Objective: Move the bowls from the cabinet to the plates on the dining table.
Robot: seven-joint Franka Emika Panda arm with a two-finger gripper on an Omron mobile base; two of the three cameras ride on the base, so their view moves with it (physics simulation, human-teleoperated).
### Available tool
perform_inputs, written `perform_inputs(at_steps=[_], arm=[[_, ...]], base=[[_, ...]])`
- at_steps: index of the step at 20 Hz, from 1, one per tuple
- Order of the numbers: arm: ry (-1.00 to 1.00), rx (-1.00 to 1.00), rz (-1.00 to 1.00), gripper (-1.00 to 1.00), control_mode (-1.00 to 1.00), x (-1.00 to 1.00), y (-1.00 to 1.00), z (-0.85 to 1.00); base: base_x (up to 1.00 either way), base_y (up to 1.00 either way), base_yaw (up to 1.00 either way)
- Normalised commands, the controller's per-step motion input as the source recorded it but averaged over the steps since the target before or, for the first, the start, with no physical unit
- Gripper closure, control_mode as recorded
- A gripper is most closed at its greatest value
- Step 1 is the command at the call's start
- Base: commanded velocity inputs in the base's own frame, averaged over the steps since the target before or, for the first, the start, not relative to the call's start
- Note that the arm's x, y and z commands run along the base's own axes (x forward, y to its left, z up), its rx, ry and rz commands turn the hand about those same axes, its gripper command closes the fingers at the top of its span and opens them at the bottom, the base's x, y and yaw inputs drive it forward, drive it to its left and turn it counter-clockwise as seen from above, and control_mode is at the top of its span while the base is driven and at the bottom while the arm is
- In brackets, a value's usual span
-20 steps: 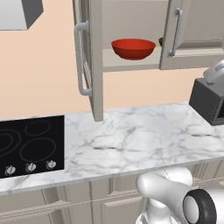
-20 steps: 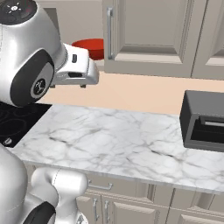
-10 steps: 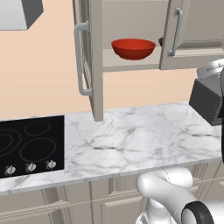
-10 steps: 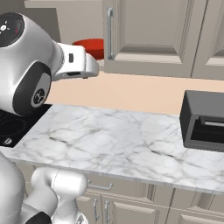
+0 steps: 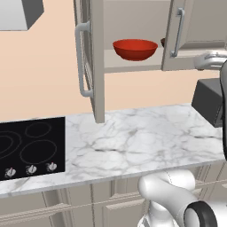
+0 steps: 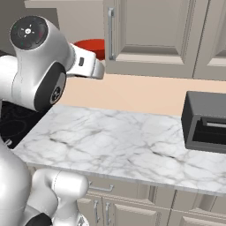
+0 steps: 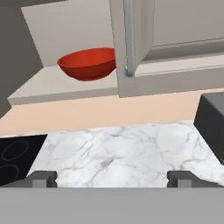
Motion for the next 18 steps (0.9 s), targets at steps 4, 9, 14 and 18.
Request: perform_inputs(at_steps=[4, 9, 14, 18], arm=[[0.01, 0.01, 0.07, -1.00, -1.00, 0.40, -0.17, 0.00], [0.00, 0.00, 0.09, -1.00, -1.00, 0.52, -0.02, 0.00], [0.00, 0.00, 0.02, -1.00, -1.00, 0.52, 0.00, 0.00], [0.00, -0.01, 0.00, -1.00, -1.00, 0.54, -0.15, 0.01]], base=[[0.00, 0.00, 0.00], [0.00, 0.00, 0.00], [0.00, 0.00, 0.00], [0.00, 0.00, 0.00]])
